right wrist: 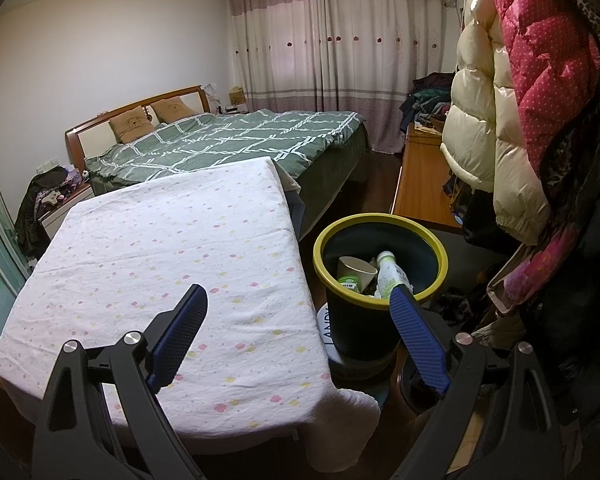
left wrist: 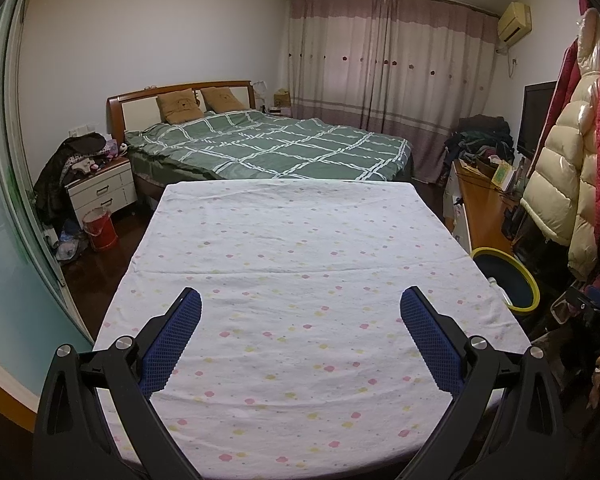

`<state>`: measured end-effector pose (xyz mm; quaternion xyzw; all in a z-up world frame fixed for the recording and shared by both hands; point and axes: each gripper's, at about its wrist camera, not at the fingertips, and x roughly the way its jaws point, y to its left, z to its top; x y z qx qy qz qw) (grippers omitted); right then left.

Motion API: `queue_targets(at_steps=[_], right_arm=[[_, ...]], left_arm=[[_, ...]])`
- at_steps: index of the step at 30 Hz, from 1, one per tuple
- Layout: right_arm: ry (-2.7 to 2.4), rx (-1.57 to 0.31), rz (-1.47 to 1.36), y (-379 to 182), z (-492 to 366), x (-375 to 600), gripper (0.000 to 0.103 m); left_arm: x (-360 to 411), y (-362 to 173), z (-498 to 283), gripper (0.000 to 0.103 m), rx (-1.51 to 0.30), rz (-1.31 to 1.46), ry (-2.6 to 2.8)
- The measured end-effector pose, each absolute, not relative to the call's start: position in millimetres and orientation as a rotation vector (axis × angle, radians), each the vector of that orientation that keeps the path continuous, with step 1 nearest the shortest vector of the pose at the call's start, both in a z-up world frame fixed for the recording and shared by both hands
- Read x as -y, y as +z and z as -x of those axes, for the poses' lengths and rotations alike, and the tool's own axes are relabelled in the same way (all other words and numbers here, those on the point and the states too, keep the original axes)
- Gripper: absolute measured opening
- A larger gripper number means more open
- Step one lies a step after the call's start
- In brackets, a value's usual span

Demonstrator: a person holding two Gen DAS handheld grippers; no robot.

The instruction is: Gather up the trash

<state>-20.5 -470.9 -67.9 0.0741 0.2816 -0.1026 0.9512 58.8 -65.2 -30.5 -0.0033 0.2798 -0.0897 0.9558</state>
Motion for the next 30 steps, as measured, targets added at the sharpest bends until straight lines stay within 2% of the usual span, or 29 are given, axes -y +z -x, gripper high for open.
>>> queue_targets(at_steps=[26, 30], right_arm=[[-0.207, -0.593, -0.161, -72.9, 14.2, 470.1, 0.088], [-0.172, -0.608, -0.159, -72.9, 1.3, 468.1, 0.088]], left_arm=[[62.4, -33.0, -68.2, 0.098, -0.559, 0.022, -0.207], [57.2, -36.4, -89.4, 0.098, -0.608, 0.036, -0.216]])
